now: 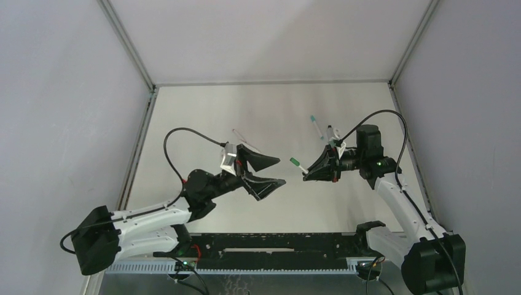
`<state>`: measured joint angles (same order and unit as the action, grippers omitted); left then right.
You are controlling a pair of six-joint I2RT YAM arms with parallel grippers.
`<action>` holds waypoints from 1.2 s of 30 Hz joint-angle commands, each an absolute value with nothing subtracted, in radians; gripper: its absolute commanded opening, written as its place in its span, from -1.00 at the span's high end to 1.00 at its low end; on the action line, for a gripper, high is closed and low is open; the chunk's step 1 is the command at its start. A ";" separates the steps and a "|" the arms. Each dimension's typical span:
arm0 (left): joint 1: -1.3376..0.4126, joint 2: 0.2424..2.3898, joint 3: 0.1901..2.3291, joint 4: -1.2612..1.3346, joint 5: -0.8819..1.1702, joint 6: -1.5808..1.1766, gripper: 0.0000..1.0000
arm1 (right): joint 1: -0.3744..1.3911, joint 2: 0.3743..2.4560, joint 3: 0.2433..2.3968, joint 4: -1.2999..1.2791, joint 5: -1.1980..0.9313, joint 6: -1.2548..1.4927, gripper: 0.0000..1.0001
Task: Insert the pens into the pen caps
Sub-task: Press the pen cap onto the pen.
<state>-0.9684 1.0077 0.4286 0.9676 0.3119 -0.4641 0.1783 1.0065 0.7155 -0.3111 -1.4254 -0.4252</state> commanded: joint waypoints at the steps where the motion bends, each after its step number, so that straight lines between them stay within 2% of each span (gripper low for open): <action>1: -0.933 1.050 0.475 1.084 0.383 -0.489 -0.66 | 0.188 1.007 0.752 -0.327 -1.459 -0.480 1.00; 6: -0.922 1.119 0.517 1.104 0.395 -0.520 -0.40 | 0.193 1.010 0.752 -0.328 -1.453 -0.483 1.00; 13: -0.922 1.197 0.546 1.150 0.398 -0.541 -0.30 | 0.199 1.008 0.752 -0.328 -1.452 -0.483 1.00; 17: -0.919 1.234 0.578 1.150 0.411 -0.542 -0.02 | 0.201 1.008 0.751 -0.329 -1.451 -0.484 1.00; 20: -0.920 1.258 0.595 1.150 0.413 -0.548 0.06 | 0.201 1.007 0.751 -0.329 -1.451 -0.483 1.00; 25: -0.919 1.288 0.604 1.171 0.417 -0.573 0.17 | 0.202 1.007 0.752 -0.329 -1.452 -0.483 1.00; 36: -0.919 1.307 0.598 1.196 0.376 -0.600 0.19 | 0.204 1.008 0.751 -0.328 -1.450 -0.482 1.00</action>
<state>-0.9241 1.3090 0.5556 1.1435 0.3965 -0.5823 0.1982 1.0077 0.7155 -0.3328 -1.4345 -0.4664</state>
